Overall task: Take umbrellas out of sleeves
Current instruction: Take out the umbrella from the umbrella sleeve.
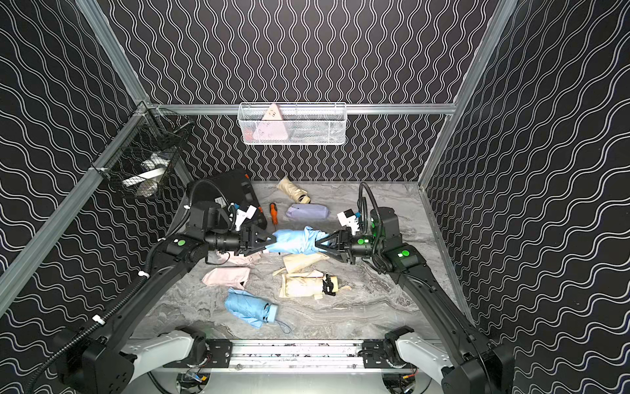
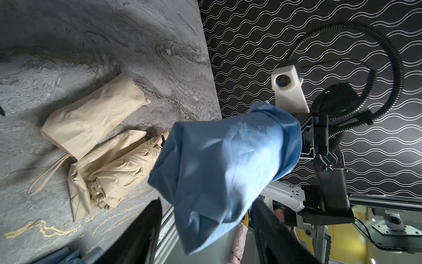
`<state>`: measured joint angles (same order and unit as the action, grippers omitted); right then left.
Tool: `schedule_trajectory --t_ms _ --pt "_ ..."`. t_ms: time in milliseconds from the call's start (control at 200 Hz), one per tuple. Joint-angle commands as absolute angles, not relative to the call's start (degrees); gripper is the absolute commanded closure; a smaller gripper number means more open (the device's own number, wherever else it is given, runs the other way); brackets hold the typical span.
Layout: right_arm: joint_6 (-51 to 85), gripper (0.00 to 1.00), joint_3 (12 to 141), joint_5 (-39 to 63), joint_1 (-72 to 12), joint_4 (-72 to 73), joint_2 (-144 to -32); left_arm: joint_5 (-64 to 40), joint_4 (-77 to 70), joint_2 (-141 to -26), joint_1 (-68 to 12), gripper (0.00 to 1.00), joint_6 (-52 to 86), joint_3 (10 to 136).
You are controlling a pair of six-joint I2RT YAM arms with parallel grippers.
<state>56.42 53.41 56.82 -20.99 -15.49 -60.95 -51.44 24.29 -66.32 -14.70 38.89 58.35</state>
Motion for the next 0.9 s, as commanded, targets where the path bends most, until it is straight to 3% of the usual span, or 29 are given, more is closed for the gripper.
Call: schedule_trajectory --t_ms 0,205,330,896 --pt "56.2 0.88 53.9 57.6 -21.2 -12.7 -60.9 -52.8 23.7 -66.5 -14.6 0.45 37.7 57.9" --pt "55.5 0.88 54.0 57.3 -21.2 -13.7 -60.7 -54.0 23.0 -67.0 -14.6 0.75 37.7 57.7" --pt "54.6 0.88 54.1 56.9 -21.1 -15.1 -60.2 -53.4 24.6 -67.5 -14.6 1.0 36.8 58.4" --pt "51.9 0.89 54.6 51.8 -20.9 -20.0 -58.3 -28.4 48.8 -67.4 -13.9 1.0 22.5 68.2"
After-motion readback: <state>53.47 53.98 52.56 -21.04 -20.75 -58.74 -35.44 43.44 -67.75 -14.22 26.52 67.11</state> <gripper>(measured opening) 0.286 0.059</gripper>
